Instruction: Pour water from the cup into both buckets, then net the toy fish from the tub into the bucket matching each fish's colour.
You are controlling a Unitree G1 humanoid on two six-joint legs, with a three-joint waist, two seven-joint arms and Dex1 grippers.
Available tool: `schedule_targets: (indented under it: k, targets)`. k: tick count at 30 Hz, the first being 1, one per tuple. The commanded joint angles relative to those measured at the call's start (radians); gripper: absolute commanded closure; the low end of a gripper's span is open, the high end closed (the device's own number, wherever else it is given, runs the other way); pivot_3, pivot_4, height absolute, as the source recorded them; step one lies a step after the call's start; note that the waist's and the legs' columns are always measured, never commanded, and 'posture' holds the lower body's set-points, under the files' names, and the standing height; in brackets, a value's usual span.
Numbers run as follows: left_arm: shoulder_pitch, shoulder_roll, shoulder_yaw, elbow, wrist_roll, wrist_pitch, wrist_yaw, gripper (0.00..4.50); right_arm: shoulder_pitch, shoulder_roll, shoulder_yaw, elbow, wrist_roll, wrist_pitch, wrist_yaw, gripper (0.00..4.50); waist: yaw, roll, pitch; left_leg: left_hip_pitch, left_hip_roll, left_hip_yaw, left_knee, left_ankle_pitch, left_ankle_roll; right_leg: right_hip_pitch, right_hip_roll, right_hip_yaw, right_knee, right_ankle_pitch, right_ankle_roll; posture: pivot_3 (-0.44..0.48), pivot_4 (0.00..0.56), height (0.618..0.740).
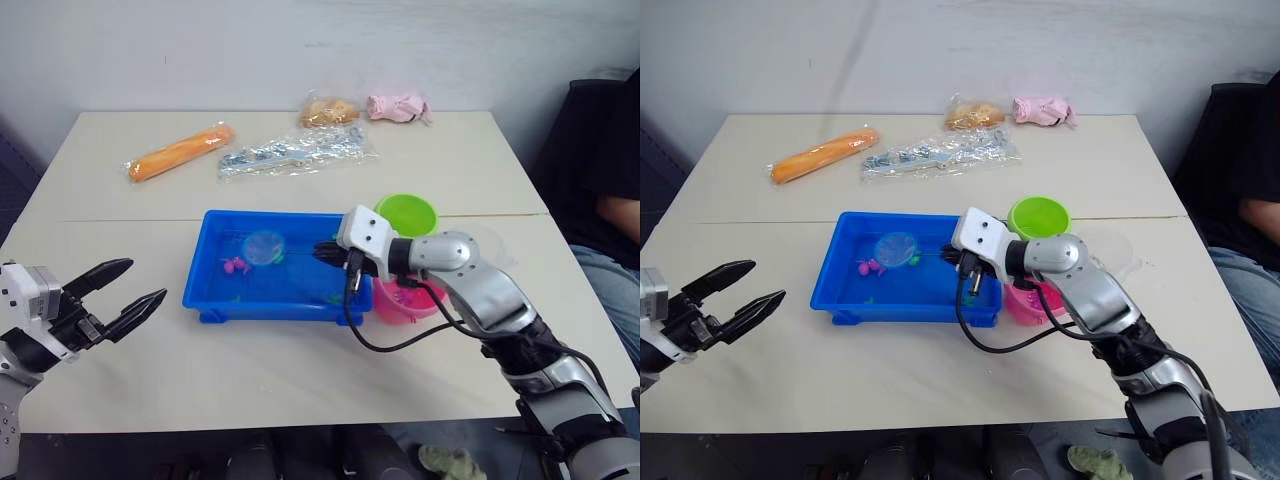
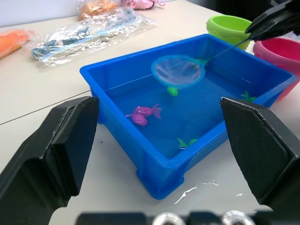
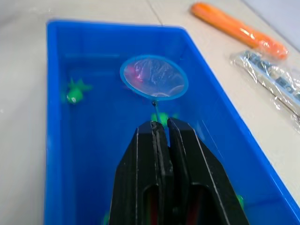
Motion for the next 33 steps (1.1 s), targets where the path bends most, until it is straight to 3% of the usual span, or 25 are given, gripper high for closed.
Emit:
schedule_targets:
  k: [1,33]
  targets:
    - [-0.005,0.017,0.006,-0.034,-0.014,-0.003,-0.012,0.06,-0.037,0.015,-0.014,0.012,-0.037,-0.048,0.028,4.5,0.0,0.0,0.0,-0.002,0.0,0.0,0.001,0.0,0.0,-0.002,0.0,0.0,0.001,0.0,0.0,0.0,0.15,0.74]
    - [-0.022,0.037,-0.012,-0.014,-0.001,0.0,-0.024,0.06,-0.101,0.204,0.055,0.222,-0.293,-0.126,0.056,4.5,-0.026,0.0,0.0,-0.005,0.0,0.002,0.007,0.001,-0.001,-0.009,0.0,0.001,0.015,0.0,-0.001,0.0,0.15,0.74]
